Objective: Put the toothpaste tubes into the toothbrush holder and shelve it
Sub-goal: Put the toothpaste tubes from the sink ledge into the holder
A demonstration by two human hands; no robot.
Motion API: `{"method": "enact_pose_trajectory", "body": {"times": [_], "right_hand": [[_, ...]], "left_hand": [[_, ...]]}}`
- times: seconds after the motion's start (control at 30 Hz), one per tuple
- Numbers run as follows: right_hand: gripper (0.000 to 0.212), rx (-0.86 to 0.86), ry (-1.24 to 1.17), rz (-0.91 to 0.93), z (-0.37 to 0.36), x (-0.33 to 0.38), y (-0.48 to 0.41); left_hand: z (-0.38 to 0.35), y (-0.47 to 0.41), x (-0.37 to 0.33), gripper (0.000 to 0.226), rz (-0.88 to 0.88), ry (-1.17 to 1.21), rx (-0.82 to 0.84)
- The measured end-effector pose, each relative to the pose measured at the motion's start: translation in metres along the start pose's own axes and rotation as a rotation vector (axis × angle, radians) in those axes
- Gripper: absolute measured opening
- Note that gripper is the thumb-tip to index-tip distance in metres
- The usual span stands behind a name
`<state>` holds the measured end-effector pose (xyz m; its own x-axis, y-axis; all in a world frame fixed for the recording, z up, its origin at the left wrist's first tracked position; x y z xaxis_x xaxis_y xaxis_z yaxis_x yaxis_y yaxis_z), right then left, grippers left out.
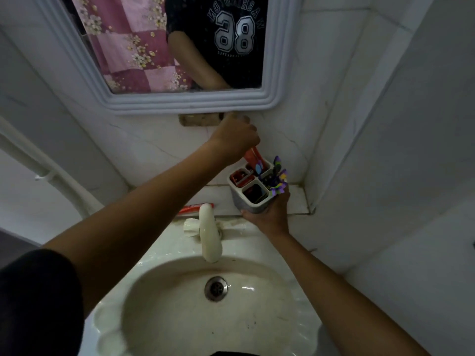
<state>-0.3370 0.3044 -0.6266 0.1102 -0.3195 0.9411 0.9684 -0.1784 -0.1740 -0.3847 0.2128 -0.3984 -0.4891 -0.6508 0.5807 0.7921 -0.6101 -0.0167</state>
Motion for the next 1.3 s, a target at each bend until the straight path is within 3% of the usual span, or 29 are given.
{"method": "enact_pose_trajectory", "body": {"times": [0.1,0.2,0.3,0.37,0.43,0.5,0.57,0.63,0.73,0.83,0.97,1.1,1.2,1.3], "right_hand": [[0.115,0.0,0.003,-0.016,-0.003,-0.003,0.0],[0.119,0.033,0.026,-0.029,-0.008,-0.004,0.002],[0.121,0.023,-0.003,-0.028,-0.001,-0.002,0.003],[0.118,0.035,-0.005,-0.044,-0.002,-0.005,0.001],[0.111,0.032,0.007,-0.051,-0.004,-0.005,0.003],[0.116,0.016,-0.019,-0.047,-0.003,-0.002,0.006],[0.123,0.0,-0.028,-0.037,-0.003,-0.001,0.007],[0.127,0.008,0.0,-0.047,-0.003,0.0,0.007],[0.128,0.006,0.037,-0.069,-0.001,-0.001,0.008],[0.126,0.008,0.042,-0.049,0.0,0.0,0.007],[0.119,0.008,0.042,-0.035,0.0,-0.002,0.006],[0.111,-0.007,0.016,0.014,0.002,0.007,0.008],[0.123,-0.004,0.045,0.01,0.001,0.004,0.005],[0.125,0.023,0.001,-0.016,0.001,0.0,0.002]], "left_hand": [[0.001,-0.008,-0.015,0.022,-0.081,-0.007,-0.047],[0.005,-0.002,-0.005,0.04,-0.069,0.133,-0.195],[0.015,0.032,0.019,0.036,0.069,0.332,-0.443],[-0.009,0.07,0.039,0.025,0.24,0.524,-0.506],[-0.068,0.105,0.05,0.022,0.438,0.669,-0.341],[-0.141,0.136,0.042,0.03,0.548,0.724,-0.037],[-0.197,0.159,0.021,0.04,0.536,0.683,0.231],[-0.224,0.171,0.003,0.031,0.506,0.615,0.324],[-0.233,0.173,-0.006,0.019,0.506,0.5,0.31],[-0.227,0.165,-0.002,0.032,0.464,0.475,0.284],[-0.194,0.158,0.018,0.025,0.473,0.671,0.31],[-0.123,0.155,0.055,0.026,0.539,0.87,0.091],[-0.063,0.134,0.053,0.032,0.391,0.89,-0.011],[-0.031,0.105,0.034,0.03,0.235,0.769,-0.006]]}}
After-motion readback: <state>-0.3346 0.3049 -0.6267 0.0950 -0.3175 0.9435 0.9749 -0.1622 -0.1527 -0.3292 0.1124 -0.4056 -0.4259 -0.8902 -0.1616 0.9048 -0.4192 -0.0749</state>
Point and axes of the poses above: each hand's wrist, its own y-axis away from the middle knuckle, its own z-axis out of the back of the hand, x = y × z, the point moved 9 cm from there along -y, towards the middle knuckle, and after that the axes turned 2 degrees about z, right-handed, at the moved point
